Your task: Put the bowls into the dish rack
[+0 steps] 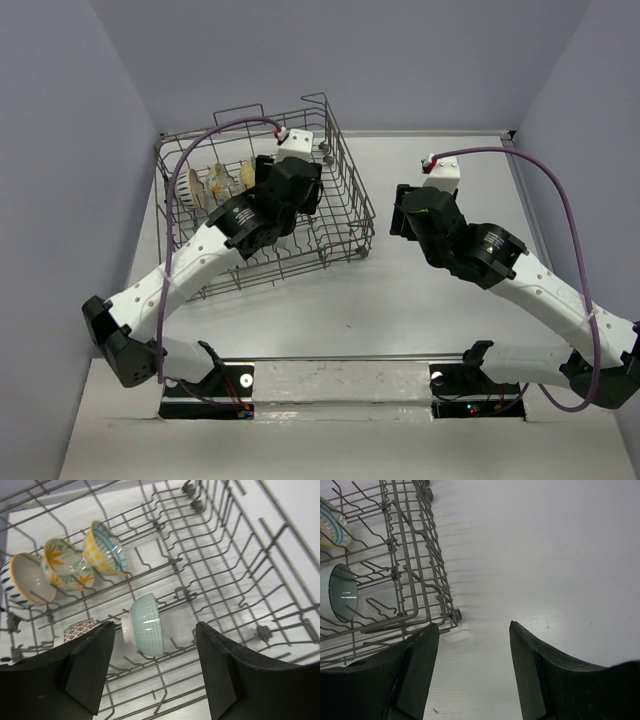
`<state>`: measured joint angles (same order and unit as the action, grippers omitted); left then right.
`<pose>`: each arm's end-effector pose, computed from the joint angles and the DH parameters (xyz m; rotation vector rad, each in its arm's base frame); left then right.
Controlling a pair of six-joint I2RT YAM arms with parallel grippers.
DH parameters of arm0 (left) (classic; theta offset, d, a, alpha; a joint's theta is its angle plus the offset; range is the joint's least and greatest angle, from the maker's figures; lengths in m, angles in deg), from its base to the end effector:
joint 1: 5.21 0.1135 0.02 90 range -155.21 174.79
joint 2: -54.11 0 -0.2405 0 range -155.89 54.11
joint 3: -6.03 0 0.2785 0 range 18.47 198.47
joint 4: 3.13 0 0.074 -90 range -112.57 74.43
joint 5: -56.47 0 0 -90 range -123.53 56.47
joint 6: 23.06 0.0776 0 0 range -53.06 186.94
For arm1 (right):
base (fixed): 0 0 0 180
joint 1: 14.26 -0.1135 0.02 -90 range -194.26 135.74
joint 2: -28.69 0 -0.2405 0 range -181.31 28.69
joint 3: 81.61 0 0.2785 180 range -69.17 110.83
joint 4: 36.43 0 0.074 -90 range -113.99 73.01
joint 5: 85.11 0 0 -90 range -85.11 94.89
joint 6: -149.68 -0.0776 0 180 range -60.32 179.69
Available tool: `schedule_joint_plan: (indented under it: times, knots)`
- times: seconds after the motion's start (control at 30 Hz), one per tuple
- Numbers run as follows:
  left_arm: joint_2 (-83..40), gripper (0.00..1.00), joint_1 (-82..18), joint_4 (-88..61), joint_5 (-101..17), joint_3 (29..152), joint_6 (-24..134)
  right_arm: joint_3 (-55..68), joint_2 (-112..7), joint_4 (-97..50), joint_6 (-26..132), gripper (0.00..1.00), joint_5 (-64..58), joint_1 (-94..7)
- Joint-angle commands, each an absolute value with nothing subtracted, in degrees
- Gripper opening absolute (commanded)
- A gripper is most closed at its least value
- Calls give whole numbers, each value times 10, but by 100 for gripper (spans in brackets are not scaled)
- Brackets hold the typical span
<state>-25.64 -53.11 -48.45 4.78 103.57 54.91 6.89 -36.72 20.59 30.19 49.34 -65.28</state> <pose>0.2784 -0.2363 0.3729 0.2043 1.9312 -0.0038 0.2206 0.1862 0.3692 0.0522 1.9805 0.0624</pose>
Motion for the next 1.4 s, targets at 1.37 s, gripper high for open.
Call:
schedule_joint_plan:
  times: [1.37]
  knots:
    - [-342, 99, -281, -389, -236, 1437, 582, 543, -703, 89, 404, 100, 82, -201]
